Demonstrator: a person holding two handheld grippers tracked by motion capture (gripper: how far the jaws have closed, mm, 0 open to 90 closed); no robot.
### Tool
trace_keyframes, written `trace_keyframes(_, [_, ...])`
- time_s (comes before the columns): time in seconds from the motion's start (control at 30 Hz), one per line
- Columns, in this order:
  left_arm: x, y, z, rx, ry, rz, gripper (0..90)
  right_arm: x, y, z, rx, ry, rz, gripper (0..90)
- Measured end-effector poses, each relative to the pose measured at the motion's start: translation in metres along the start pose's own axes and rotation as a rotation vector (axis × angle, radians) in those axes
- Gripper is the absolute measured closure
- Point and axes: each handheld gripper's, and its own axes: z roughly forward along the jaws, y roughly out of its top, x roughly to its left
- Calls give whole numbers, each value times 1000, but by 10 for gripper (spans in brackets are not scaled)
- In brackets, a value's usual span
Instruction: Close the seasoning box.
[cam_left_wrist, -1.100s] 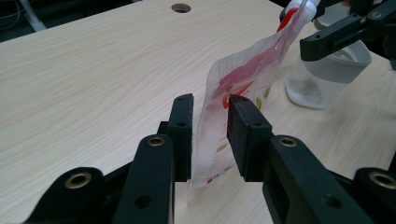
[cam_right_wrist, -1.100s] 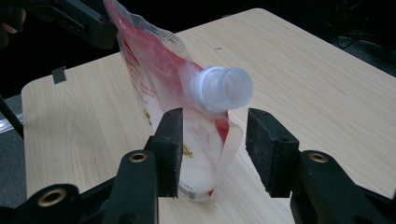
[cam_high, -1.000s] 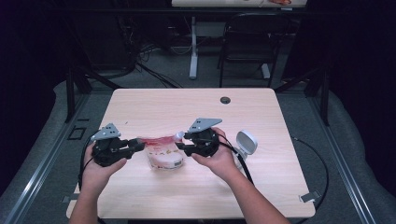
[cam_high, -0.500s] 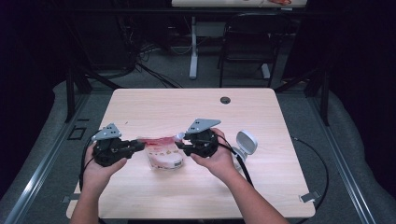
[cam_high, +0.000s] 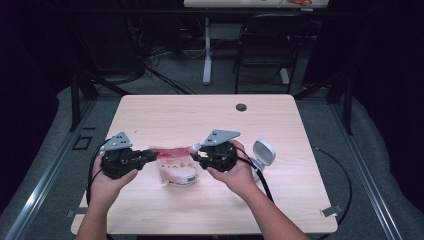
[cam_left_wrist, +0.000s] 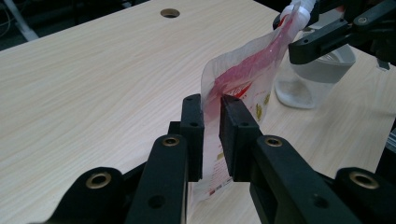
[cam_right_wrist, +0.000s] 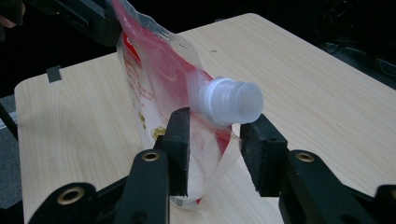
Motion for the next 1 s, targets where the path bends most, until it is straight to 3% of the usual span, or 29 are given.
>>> trace_keyframes(0.33, [-16, 8, 18, -14, -44, 21, 817, -5, -10, -28, 8, -40, 8, 643])
trace_keyframes(0.63, [-26, 15, 31, -26, -50, 41, 879, -8, -19, -42, 14, -51, 20, 651])
trace_keyframes(0.73, [-29, 16, 37, -18, -60, 53, 878, -7, -21, -47, 25, -70, -1, 652])
trace_keyframes(1.0, [-30, 16, 40, -25, -83, 51, 856, -10, -26, -53, 21, -48, 26, 649])
